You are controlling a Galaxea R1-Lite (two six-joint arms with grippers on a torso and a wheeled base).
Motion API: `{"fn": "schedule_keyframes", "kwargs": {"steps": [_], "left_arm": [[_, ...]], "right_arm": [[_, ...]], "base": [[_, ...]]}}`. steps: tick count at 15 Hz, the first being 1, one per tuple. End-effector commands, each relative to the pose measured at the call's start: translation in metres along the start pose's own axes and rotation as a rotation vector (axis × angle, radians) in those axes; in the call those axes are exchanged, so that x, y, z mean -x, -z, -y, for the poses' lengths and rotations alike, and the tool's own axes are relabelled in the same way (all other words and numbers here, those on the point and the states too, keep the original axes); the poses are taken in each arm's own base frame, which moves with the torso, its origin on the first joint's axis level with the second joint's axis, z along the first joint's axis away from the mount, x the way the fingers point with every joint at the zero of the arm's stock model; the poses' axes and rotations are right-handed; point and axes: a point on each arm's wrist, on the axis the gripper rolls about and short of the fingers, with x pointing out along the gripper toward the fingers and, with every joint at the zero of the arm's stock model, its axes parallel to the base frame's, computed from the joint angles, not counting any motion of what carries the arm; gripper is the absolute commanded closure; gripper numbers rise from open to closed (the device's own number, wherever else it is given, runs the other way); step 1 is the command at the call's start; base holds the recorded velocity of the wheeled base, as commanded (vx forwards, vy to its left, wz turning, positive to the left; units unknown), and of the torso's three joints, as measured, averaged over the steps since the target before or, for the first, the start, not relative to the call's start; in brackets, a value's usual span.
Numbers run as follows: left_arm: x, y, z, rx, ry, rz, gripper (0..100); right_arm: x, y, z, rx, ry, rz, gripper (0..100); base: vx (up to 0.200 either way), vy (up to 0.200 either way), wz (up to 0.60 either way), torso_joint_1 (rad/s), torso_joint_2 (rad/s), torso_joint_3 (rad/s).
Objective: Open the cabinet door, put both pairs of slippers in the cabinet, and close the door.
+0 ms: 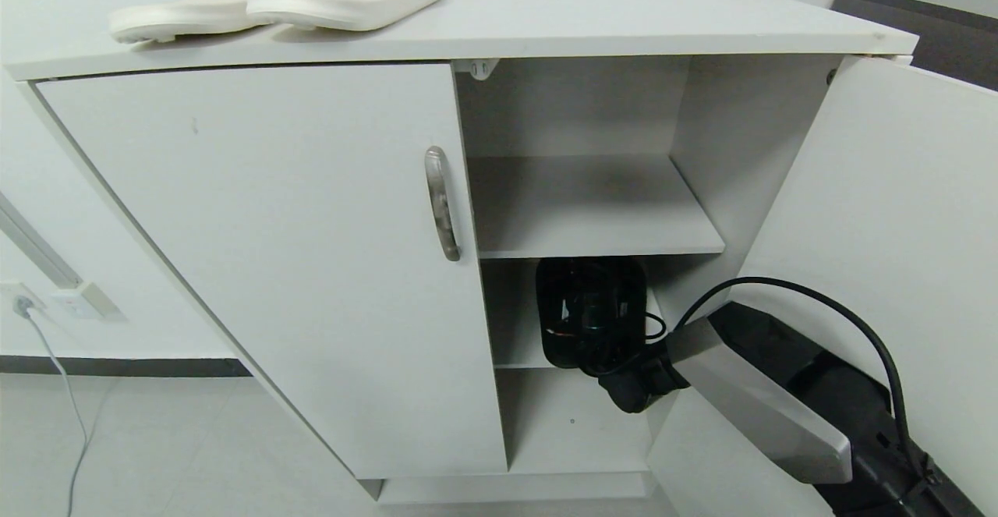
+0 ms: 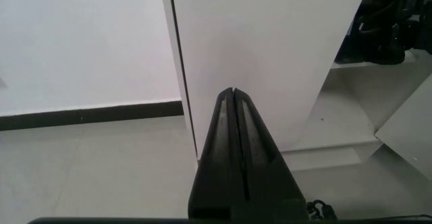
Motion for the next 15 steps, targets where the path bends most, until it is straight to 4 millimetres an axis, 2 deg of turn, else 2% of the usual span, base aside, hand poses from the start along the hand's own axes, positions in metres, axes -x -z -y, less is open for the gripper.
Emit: {"fn": "schedule_keyframes", "kwargs": {"steps": [1,4,5,9,11,12,15], "left_arm": [[0.0,0.0,0.0,0.0,0.0,0.0,100],[0.0,0.0,0.0,0.0,0.0,-0.002,100],[0.0,0.0,0.0,0.0,0.0,0.0,100],[0.0,0.0,0.0,0.0,0.0,0.0,100],[0.0,0.0,0.0,0.0,0.0,-0.002,100],[0.0,0.0,0.0,0.0,0.0,-0.002,100],[0.0,0.0,0.0,0.0,0.0,0.0,100]], "right_arm": [[-0.001,0.003,0.0,0.003,0.001,-0.003,100],[-0.001,0.005,0.0,0.005,0.001,-0.006,100],[-0.001,0.005,0.0,0.005,0.001,-0.006,0],[0.004,0.009,0.001,0.016,-0.002,-0.019,0],[0.01,0.005,0.004,0.014,-0.004,-0.016,0],[0.016,0.002,0.004,0.015,-0.011,-0.017,0],[0.06,-0.025,0.01,0.021,-0.053,-0.025,0]], "base": [[0.0,0.0,0.0,0.0,0.0,0.0],[0.0,0.0,0.0,0.0,0.0,0.0],[0.0,0.0,0.0,0.0,0.0,0.0],[0.0,0.0,0.0,0.0,0.0,0.0],[0.0,0.0,0.0,0.0,0.0,0.0],[0.0,0.0,0.0,0.0,0.0,0.0],[0.0,0.0,0.0,0.0,0.0,0.0]]}}
